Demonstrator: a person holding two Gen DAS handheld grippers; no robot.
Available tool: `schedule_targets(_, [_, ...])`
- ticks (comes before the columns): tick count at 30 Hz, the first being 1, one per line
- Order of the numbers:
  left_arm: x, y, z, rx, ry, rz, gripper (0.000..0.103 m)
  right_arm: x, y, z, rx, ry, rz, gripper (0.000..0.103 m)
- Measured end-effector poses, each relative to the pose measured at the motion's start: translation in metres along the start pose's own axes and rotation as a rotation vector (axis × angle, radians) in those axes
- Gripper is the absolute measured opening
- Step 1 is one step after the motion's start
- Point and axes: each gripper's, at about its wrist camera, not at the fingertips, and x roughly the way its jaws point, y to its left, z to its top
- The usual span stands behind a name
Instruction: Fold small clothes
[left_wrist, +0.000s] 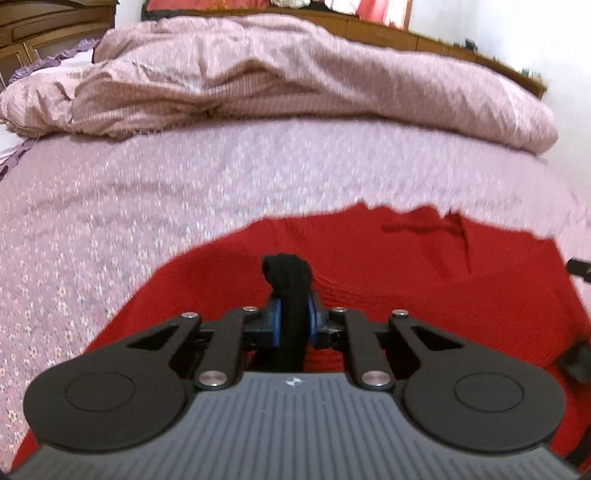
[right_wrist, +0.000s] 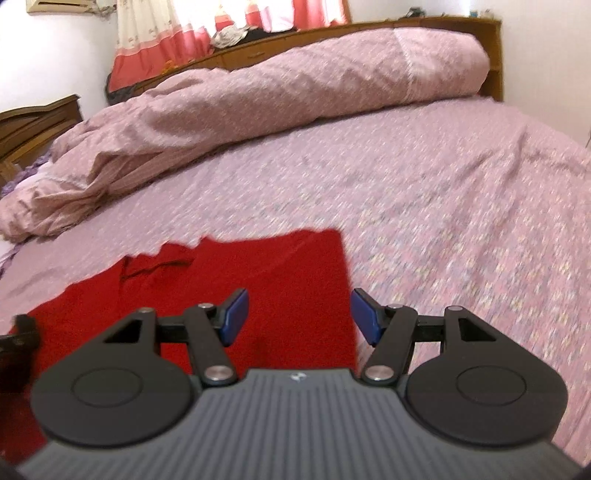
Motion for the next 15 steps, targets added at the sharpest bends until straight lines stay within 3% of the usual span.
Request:
schedule_targets(5, [0.000,0.000,0.027,0.002,-0.066,0.010,0.016,0.019,-0.004,0.008,-0.026,-0.029,-0.066,0.063])
schedule_targets(9, [0.016,0.004,0.041,0.000,-0.078,0.026,0.016,0.035,-0.004,0.005,-0.042,0.004,-0.062,0.062])
schedule_targets(11, [0.027,0.006,0.043,-0.003,-0.061,0.022,0.016,0.042,-0.005,0.000,-0.046,0.014,-0.043,0.018])
schedule_targets(15, [0.052,0.007,0.042,0.018,-0.019,0.042,0.016,0.039,-0.004,-0.003,-0.040,-0.027,-0.084,0.016])
